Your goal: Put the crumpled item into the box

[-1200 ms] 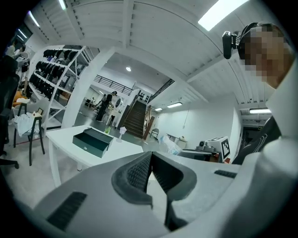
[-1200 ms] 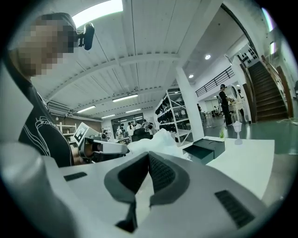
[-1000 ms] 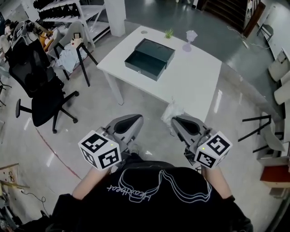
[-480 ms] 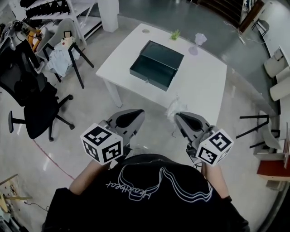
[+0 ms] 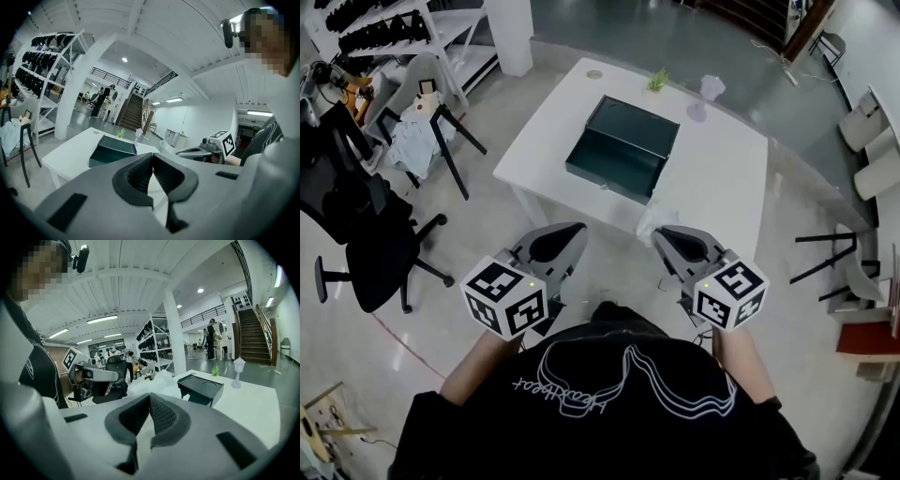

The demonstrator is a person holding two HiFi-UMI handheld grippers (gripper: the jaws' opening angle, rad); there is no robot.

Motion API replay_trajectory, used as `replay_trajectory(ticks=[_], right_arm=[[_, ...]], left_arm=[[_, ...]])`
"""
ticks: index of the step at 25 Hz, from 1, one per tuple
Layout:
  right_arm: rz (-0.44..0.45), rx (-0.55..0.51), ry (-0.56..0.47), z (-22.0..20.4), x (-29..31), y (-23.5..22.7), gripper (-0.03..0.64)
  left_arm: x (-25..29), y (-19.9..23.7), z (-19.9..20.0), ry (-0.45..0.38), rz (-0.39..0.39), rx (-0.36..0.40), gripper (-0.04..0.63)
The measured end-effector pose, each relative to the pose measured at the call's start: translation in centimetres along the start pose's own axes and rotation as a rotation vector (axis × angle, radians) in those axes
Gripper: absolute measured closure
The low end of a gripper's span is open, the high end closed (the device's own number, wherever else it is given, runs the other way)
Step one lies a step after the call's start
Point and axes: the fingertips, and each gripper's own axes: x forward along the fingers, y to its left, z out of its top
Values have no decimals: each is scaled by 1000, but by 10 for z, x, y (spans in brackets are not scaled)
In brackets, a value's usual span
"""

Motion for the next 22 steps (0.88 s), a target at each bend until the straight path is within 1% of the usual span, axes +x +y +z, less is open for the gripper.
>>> replay_trajectory(ticks=[5, 10, 15, 22], right_arm=[[5, -16, 25, 4, 27, -24, 612], [29, -7, 54, 10, 60, -50, 612], [45, -27, 114, 8, 92, -78, 611], [56, -90, 217, -6, 130, -108, 611]], left_arm=[[14, 19, 4, 18, 15, -21, 591], [31, 44, 22, 15, 46, -30, 591], [52, 68, 35, 15, 76, -37, 591], [67, 99, 37, 24, 127, -70, 591]])
